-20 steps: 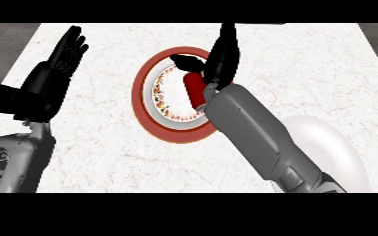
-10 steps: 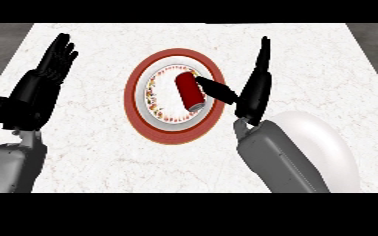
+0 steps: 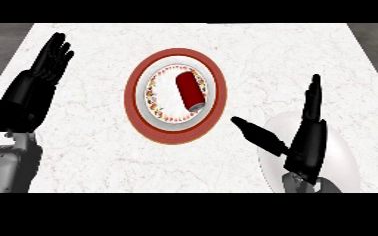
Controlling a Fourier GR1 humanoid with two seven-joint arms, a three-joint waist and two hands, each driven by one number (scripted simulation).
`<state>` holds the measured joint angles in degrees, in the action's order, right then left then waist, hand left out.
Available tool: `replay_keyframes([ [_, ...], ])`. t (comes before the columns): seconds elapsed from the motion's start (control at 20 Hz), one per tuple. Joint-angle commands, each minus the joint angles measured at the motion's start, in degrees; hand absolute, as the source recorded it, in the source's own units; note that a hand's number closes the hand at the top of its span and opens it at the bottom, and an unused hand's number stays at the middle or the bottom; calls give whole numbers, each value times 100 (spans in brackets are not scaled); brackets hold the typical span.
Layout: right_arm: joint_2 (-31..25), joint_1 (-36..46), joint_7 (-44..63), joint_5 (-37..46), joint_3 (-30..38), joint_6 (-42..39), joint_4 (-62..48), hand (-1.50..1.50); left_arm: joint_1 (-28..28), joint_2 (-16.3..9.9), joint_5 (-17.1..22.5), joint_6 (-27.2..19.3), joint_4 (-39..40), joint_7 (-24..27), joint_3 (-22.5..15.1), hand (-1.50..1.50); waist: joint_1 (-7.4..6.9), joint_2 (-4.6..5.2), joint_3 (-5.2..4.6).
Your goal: Pick the can from the plate and place it in the plate
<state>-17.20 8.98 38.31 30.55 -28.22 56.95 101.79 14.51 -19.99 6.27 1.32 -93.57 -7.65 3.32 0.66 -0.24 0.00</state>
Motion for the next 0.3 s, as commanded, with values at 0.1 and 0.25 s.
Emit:
replay_keyframes([
  [0.1, -538, -1239, -865, -478, 49, -126, 796, -150, -40, 100, -59, 42, -175, -183, 66, 0, -39, 16, 4],
  [0.25, -719, -1379, -759, -368, 432, -367, 933, -150, 3, 293, -256, 68, 108, 132, -76, 0, -29, 20, 0],
])
